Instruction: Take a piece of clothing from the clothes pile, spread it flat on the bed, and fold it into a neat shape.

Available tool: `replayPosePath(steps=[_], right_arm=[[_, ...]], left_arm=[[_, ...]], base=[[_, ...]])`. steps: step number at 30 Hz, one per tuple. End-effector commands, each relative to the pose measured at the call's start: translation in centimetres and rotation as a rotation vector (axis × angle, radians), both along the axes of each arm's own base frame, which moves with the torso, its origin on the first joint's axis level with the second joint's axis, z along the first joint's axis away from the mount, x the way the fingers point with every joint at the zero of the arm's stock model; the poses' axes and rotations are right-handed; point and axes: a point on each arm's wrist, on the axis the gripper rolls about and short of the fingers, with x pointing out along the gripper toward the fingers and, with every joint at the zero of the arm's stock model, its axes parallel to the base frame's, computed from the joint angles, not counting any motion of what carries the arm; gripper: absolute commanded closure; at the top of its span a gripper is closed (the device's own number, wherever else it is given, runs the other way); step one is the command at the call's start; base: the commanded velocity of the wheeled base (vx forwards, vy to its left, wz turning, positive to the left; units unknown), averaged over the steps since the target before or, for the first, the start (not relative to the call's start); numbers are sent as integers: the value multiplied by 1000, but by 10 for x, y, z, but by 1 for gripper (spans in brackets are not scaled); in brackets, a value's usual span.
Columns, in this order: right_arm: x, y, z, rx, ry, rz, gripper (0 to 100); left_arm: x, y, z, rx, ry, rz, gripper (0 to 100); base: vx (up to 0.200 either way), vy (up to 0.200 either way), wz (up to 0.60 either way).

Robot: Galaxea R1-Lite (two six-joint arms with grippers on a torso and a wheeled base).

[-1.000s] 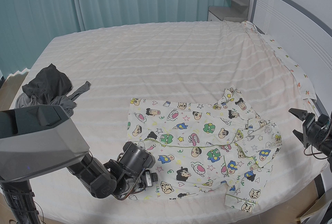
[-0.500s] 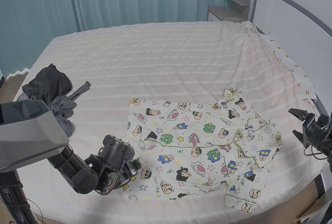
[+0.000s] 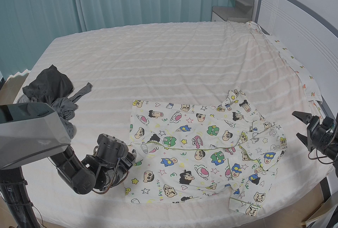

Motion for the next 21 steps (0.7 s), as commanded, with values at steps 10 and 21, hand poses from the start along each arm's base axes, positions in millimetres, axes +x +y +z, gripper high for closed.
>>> replayPosePath(steps=[10,21], right_arm=[[-2,1,3,-1,-16,3,0],[-2,1,3,-1,-16,1,0]], left_arm=[[30,-5,-26,-14,-24,42,0],[24,-34,-14,-76,-64,-10,0]], base=[[0,0,0],[0,0,0]])
